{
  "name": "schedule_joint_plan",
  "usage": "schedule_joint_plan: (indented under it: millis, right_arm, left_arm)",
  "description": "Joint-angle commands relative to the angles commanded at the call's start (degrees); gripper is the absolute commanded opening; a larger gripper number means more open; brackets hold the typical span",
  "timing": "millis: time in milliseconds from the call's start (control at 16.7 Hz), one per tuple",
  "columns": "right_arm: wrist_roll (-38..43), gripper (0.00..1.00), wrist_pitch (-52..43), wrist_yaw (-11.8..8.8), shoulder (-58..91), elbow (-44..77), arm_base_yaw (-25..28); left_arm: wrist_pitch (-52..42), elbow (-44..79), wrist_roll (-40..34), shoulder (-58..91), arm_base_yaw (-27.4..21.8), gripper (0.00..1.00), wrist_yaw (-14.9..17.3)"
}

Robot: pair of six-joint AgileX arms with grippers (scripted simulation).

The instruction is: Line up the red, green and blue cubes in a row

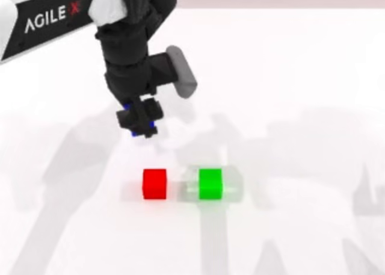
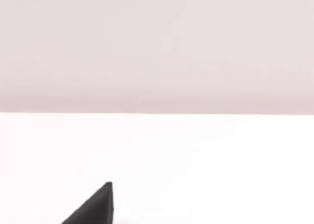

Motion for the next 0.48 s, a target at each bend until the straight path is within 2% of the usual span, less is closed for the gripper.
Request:
schedule_joint_plan:
  millis: [480]
  right_arm:
    - [0.0,1.0,0.0,0.0,0.0,0.0,0.0]
  left_arm:
    - [-11.36,25.81,-3.65,14.13,-17.25,0.0,0.19]
